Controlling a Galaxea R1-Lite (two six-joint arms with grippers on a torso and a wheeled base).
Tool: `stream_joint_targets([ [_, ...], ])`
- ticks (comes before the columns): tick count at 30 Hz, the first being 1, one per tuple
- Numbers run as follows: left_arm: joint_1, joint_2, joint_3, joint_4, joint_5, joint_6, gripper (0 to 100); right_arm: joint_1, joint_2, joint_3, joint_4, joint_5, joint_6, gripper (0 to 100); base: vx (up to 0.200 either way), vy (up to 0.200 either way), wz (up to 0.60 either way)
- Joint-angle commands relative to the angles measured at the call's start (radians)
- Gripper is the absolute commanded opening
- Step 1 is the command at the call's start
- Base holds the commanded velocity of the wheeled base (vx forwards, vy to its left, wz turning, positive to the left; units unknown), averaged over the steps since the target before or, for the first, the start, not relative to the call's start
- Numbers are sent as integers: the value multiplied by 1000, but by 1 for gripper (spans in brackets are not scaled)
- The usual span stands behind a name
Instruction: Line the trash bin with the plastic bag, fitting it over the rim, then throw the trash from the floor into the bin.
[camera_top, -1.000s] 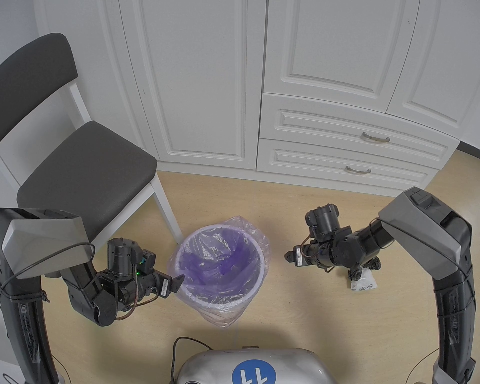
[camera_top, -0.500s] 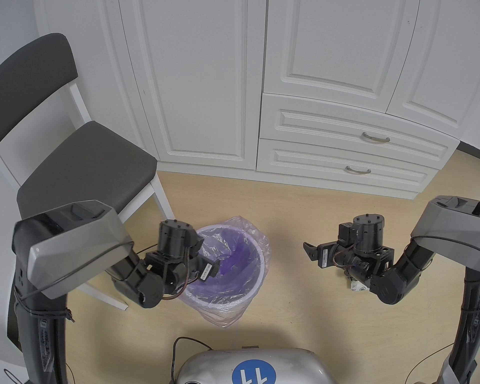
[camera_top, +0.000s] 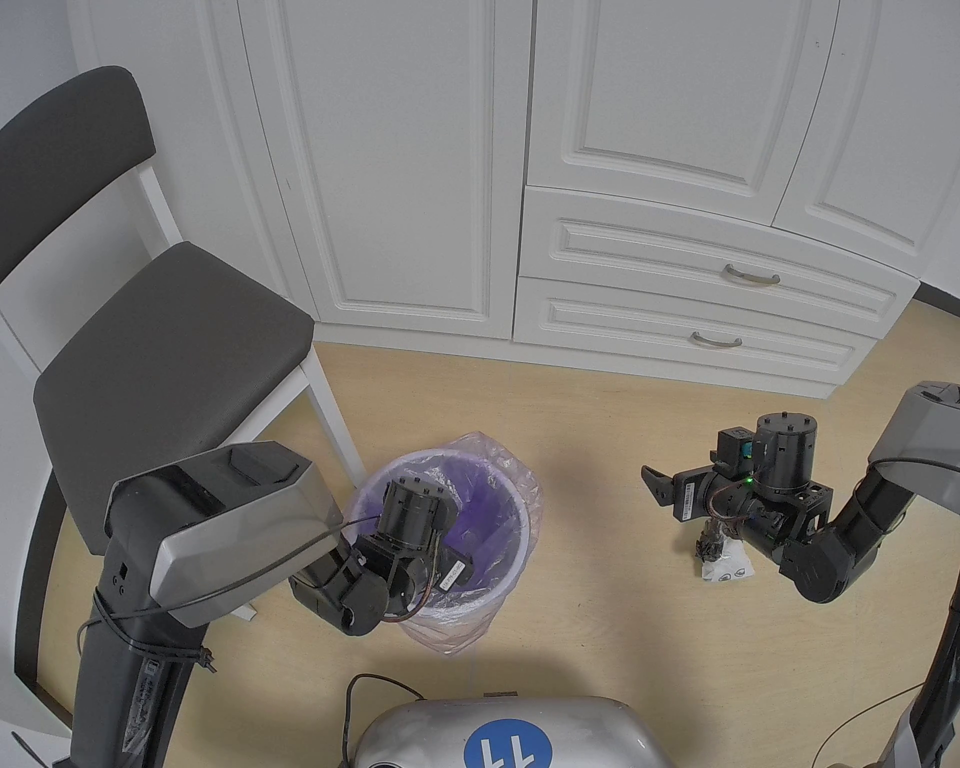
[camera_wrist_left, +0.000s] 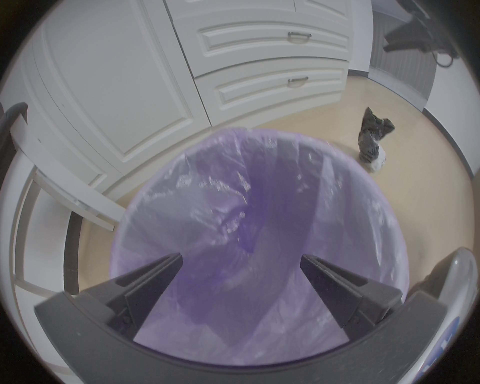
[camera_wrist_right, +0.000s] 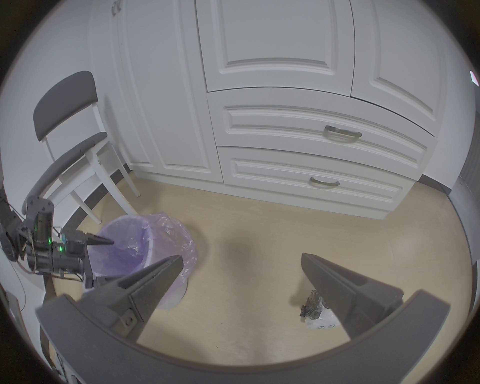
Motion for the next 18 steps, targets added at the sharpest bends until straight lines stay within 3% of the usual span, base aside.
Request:
stream_joint_targets([
  [1,-7,-29,79,-6,1,-4,100,0,-34,11,1,0,-1,100,0,0,0],
  [18,-23,-61,360,-282,22,-53,100,5,-48,6,-1,0,-18,100,0,0,0],
])
